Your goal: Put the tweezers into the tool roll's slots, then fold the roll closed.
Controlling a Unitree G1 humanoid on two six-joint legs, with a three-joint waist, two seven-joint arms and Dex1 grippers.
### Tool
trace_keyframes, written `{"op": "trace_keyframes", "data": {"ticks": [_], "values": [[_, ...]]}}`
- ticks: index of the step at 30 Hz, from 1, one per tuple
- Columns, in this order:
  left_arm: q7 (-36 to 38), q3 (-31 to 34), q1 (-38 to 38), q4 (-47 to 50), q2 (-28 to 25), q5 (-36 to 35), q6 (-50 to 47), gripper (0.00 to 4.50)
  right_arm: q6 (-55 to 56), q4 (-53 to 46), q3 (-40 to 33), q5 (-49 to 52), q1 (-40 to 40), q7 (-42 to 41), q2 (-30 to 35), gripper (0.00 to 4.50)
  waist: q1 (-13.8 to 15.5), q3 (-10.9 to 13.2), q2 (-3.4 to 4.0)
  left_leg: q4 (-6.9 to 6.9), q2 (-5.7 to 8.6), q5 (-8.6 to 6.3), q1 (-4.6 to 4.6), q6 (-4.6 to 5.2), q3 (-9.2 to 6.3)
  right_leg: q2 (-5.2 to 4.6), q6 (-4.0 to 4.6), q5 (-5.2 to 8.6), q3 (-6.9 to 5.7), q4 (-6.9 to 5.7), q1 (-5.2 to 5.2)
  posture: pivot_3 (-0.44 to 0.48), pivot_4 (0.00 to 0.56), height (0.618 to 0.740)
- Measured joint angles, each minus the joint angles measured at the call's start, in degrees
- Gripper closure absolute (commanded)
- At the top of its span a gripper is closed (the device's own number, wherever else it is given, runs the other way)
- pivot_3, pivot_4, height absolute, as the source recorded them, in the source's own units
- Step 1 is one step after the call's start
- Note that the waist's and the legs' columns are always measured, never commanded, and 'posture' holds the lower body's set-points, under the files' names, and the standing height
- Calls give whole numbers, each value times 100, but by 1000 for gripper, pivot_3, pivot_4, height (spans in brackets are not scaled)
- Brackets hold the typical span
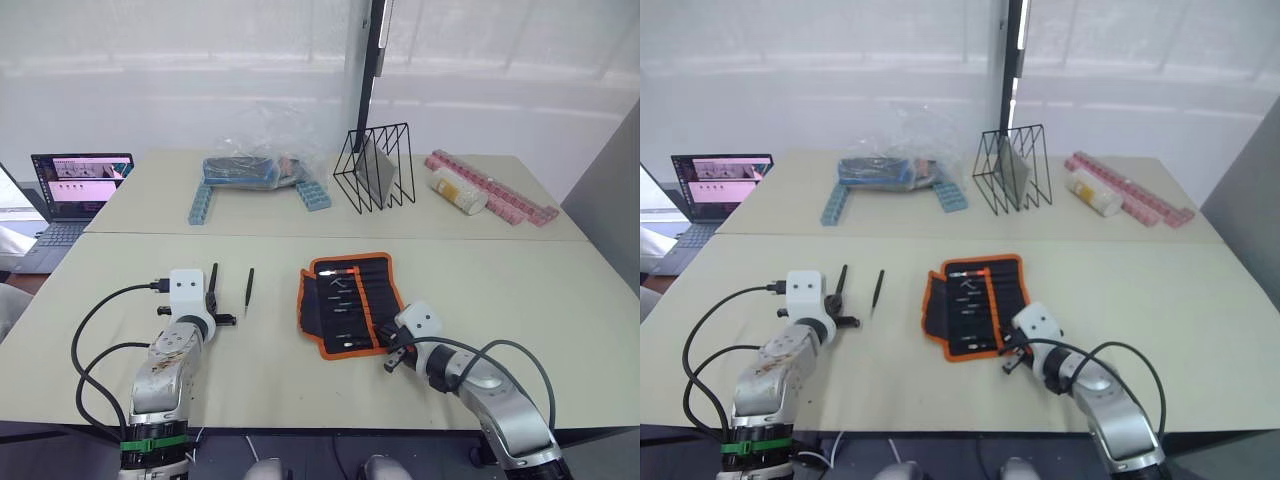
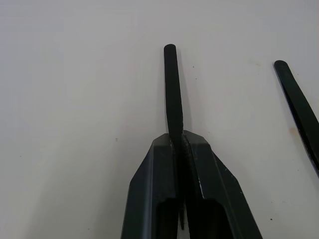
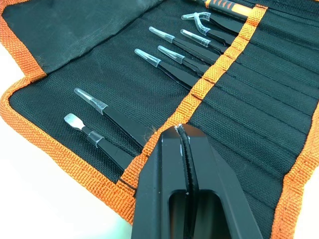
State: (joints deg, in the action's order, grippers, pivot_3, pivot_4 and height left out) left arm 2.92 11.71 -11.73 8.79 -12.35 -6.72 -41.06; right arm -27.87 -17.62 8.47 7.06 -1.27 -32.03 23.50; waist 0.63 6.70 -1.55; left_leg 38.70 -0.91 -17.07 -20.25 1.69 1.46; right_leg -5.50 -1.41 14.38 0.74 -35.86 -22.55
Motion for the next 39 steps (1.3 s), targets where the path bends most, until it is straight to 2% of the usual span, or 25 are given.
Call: {"op": "trace_keyframes", "data": {"ticks": [3,7,15,23,27,33,39], "values": [[101,-32,81,14,-129,3,122,4461,0,-18,10,3,-1,-1,-1,4500,0,1,0,-7,0,0,-5,0,0,-1,0,0,2,3,-7,0,150,722],[521,-93,138,23,-678,-6,180,4461,0,-31,23,4,-10,-6,-27,4500,-16,7,-7,-13,-2,3,-33,-4,-1,-1,4,0,7,0,-48,0,150,722],[2018,-443,-68,564,-1787,-265,524,4461,1,-53,41,0,-85,-12,-56,4500,-74,17,-29,-15,-1,16,-156,-28,-11,-16,15,-9,0,-1,-167,0,150,722],[3197,-1156,-1379,740,-1854,-902,470,4461,1,-46,118,-17,-122,56,-139,4500,-143,19,-30,-19,-2,17,-161,-27,-12,-3,15,-9,-5,-1,-169,0,150,722],[3832,-1883,-1993,477,-1796,-1037,290,4461,1,-60,146,-25,-117,93,-140,4500,-143,19,-30,-16,8,18,-158,-25,-5,29,14,-9,-14,-5,-162,0,150,722],[4457,-2959,-2209,-50,-1798,-799,204,4461,0,-80,205,-25,-124,159,-142,4500,-142,21,-30,7,2,14,-155,-15,3,107,12,-8,-13,-16,-162,0,150,722],[5025,-3240,-2179,136,-2447,-670,194,4461,0,-152,225,-25,-52,261,-147,4500,-139,24,-30,10,1,15,-154,-14,3,110,9,-6,-12,-21,-163,0,150,722]]}}
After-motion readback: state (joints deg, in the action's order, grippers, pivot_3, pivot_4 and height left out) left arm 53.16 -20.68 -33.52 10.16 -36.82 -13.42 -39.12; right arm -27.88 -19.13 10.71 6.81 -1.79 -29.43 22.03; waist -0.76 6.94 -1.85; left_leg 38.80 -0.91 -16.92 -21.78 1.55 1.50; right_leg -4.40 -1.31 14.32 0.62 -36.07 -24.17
